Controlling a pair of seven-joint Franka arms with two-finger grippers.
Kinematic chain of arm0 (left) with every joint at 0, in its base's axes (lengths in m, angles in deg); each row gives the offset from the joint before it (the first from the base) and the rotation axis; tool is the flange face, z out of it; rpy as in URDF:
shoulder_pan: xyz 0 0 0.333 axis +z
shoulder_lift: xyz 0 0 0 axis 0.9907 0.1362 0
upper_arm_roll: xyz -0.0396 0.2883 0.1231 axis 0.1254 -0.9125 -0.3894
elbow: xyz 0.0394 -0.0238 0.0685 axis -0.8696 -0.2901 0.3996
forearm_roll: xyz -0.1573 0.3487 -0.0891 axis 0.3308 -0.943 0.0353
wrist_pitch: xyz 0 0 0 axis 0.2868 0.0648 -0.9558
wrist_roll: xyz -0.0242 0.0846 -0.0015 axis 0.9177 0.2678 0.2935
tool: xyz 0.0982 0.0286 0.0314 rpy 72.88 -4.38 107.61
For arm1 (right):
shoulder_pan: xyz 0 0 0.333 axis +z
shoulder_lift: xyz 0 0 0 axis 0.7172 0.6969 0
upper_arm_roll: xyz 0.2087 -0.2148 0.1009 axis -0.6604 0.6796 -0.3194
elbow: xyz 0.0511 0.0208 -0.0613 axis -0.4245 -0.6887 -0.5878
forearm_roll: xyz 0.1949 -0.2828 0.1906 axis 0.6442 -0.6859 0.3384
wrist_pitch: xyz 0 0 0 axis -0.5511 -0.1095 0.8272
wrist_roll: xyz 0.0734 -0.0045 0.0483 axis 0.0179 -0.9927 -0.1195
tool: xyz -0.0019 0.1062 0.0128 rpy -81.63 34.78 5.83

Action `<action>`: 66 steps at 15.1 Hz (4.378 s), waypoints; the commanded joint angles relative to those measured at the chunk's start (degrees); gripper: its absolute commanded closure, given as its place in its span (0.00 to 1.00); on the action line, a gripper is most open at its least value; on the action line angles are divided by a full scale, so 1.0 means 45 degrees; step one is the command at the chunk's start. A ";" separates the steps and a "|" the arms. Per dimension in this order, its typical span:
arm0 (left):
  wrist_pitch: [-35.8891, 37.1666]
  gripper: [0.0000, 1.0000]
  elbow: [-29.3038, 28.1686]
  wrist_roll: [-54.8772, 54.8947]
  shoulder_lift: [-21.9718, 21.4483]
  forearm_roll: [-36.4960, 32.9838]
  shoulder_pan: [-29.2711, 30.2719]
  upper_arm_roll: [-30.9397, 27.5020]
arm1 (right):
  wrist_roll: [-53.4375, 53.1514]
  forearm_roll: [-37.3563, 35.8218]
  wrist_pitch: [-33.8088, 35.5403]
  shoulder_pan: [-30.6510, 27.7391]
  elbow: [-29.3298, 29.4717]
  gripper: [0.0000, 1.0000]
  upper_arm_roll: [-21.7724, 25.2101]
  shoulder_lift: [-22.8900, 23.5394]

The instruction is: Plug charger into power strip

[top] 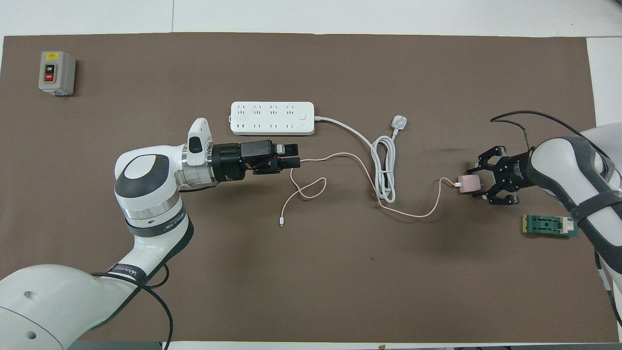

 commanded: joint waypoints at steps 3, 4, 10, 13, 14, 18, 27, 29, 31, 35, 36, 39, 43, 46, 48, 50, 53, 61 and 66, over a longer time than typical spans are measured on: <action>0.0116 0.00 0.0337 -0.0182 0.0244 0.0251 -0.0081 -0.0134 | 0.0034 0.0909 0.0274 -0.0039 0.0427 0.92 -0.0128 -0.0078; 0.0116 0.00 0.0338 -0.0182 0.0244 0.0251 -0.0081 -0.0134 | -0.0374 0.0910 0.0469 -0.0019 0.0700 0.91 -0.0205 -0.0117; 0.0116 0.00 0.0416 -0.0143 0.0303 0.0251 -0.0061 -0.0134 | -0.3398 0.1164 0.1798 0.1267 0.2146 0.91 -0.0265 -0.0858; 0.0136 0.00 0.0455 -0.0143 0.0283 0.0251 -0.0022 -0.0134 | -0.4691 0.1242 0.1760 0.2341 0.2421 0.91 -0.0265 -0.0977; 0.0233 0.00 0.0475 -0.0143 0.0283 0.0251 0.0036 -0.0134 | -0.5043 0.1416 0.1644 0.2808 0.2518 0.91 -0.0265 -0.0977; 0.0292 0.00 0.0552 -0.0143 0.0283 0.0251 0.0037 -0.0134 | -0.6800 0.1477 0.0943 0.4216 0.2987 0.91 -0.0265 -0.0938; -0.0291 0.00 0.1079 0.0014 0.0850 0.0251 -0.0080 -0.0153 | -0.9343 0.1418 0.0530 0.6171 0.4160 0.91 -0.0265 -0.0801; -0.0800 0.00 0.1139 0.0033 0.0850 0.0251 -0.0217 -0.0153 | -0.9634 0.1399 0.0355 0.6581 0.4179 0.91 -0.0265 -0.0801; -0.1054 0.00 0.1236 0.0033 0.0850 0.0251 -0.0432 -0.0153 | -0.9831 0.1243 0.0140 0.6815 0.4179 0.91 -0.0265 -0.0782; -0.1152 0.00 0.1276 0.0383 0.0869 0.0251 -0.0452 -0.0153 | -0.9987 0.1223 -0.0193 0.7324 0.4179 0.91 -0.0265 -0.0626; -0.1230 0.00 0.1276 0.0404 0.0869 0.0231 -0.0452 -0.0153 | -1.0007 0.1203 -0.0232 0.7325 0.4199 0.90 -0.0265 -0.0567; -0.1328 0.00 0.1140 0.0520 0.0733 0.0173 -0.0627 -0.0153 | -1.0027 0.1125 -0.0057 0.7306 0.4919 0.89 -0.0245 0.0056; -0.1660 0.00 0.0710 0.1341 0.0557 0.0173 -0.0666 -0.0134 | -1.0144 0.0970 0.0527 0.7228 0.5934 0.87 -0.0206 0.0701; -0.2479 0.00 0.0436 0.1303 0.0050 0.0192 -0.1192 -0.0114 | -1.0417 0.0734 0.0920 0.7168 0.6425 0.84 -0.0206 0.0937; -0.2579 0.00 0.0377 0.1302 0.0029 0.0212 -0.1292 -0.0114 | -1.0437 0.0734 0.0900 0.7169 0.6425 0.84 -0.0206 0.0937; -0.2540 0.00 0.0436 0.1302 0.0068 0.0231 -0.1292 -0.0114 | -1.0437 0.0734 0.0900 0.7169 0.6425 0.84 -0.0206 0.0937; -0.2365 0.00 0.0416 0.1341 0.0107 0.0231 -0.1233 -0.0114 | -1.0457 0.0715 0.0861 0.7169 0.6367 0.84 -0.0206 0.0937; -0.1915 0.00 0.0631 0.1478 0.0303 0.0290 -0.1057 -0.0114 | -1.0457 0.0695 0.0842 0.7130 0.6269 0.84 -0.0187 0.0937; -0.1720 0.00 0.0806 0.1459 0.0459 0.0367 -0.0881 -0.0114 | -1.0476 0.0695 0.0764 0.7149 0.6191 0.84 -0.0186 0.0937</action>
